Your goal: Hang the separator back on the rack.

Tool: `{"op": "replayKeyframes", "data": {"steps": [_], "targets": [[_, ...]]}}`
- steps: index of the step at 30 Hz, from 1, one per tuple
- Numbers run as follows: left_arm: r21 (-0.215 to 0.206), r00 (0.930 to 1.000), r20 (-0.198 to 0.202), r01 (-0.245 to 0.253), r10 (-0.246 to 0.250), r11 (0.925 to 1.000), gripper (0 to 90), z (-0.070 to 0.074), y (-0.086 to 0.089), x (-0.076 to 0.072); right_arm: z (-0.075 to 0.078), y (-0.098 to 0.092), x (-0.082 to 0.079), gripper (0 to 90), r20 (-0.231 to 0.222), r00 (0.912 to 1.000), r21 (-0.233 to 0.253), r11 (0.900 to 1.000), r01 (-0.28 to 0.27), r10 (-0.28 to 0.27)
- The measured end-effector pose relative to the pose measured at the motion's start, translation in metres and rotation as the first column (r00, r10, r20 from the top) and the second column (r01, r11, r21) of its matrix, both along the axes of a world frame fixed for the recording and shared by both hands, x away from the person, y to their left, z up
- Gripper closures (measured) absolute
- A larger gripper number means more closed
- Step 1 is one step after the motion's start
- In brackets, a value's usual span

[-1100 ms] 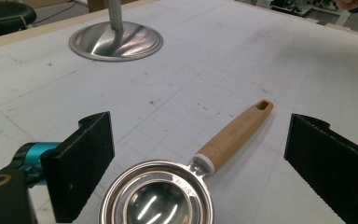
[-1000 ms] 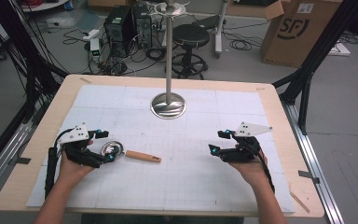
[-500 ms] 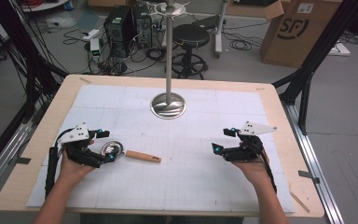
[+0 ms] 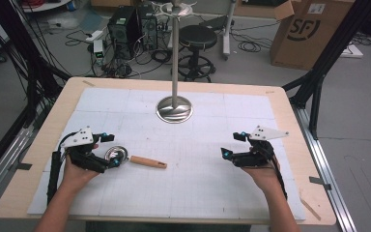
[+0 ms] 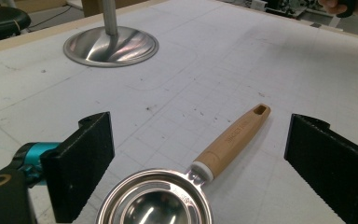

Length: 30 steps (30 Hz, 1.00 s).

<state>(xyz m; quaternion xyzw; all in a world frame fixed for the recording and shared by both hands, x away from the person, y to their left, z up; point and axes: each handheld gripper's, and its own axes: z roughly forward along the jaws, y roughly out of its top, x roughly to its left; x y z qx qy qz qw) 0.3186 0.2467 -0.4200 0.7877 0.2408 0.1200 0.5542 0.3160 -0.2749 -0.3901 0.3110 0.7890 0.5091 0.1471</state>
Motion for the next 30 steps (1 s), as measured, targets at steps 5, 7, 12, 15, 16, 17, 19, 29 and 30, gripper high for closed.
{"op": "replayKeyframes", "data": {"steps": [5,7,12,15,16,17,19,29,30], "targets": [[0.027,1.0000,-0.002,0.009,-0.009,0.9996,8.8,0.001,-0.004,-0.002,-0.001,-0.001,-0.001,19.5,0.002,1.0000,-0.007,1.000,0.007,-0.007],[0.035,0.9999,0.005,0.013,-0.014,0.9993,8.8,0.004,-0.006,-0.003,-0.002,0.000,0.000,19.5,0.001,1.0000,-0.016,1.000,0.003,-0.003],[0.056,0.9983,0.011,0.057,-0.058,0.9968,8.8,0.014,-0.017,-0.005,-0.002,-0.001,0.000,19.5,0.006,1.0000,-0.015,1.000,0.007,-0.007],[0.082,0.9959,0.000,0.090,-0.090,0.9926,8.8,0.017,-0.026,-0.004,-0.002,-0.002,0.000,19.5,0.000,0.9999,-0.014,1.000,0.013,-0.013],[0.088,0.9953,-0.010,0.097,-0.096,0.9915,8.8,0.017,-0.028,-0.003,-0.003,-0.002,0.000,19.5,-0.002,0.9999,-0.017,1.000,0.013,-0.013],[0.101,0.9945,-0.018,0.104,-0.103,0.9894,8.8,0.017,-0.030,-0.002,-0.003,-0.002,0.001,19.5,-0.004,0.9999,-0.020,1.000,0.012,-0.012],[0.141,0.9933,-0.019,0.115,-0.114,0.9833,8.9,0.019,-0.036,0.001,-0.004,-0.002,0.002,19.5,-0.004,0.9999,-0.020,1.000,0.013,-0.013],[0.292,0.9876,-0.078,0.153,-0.136,0.9441,10.8,0.025,-0.061,0.020,-0.005,-0.004,0.004,19.6,-0.012,0.9998,-0.020,1.000,0.015,-0.015],[0.307,0.9879,-0.080,0.151,-0.133,0.9397,10.8,0.026,-0.063,0.021,-0.005,-0.004,0.004,19.6,-0.013,0.9998,-0.021,1.000,0.015,-0.015]]}}
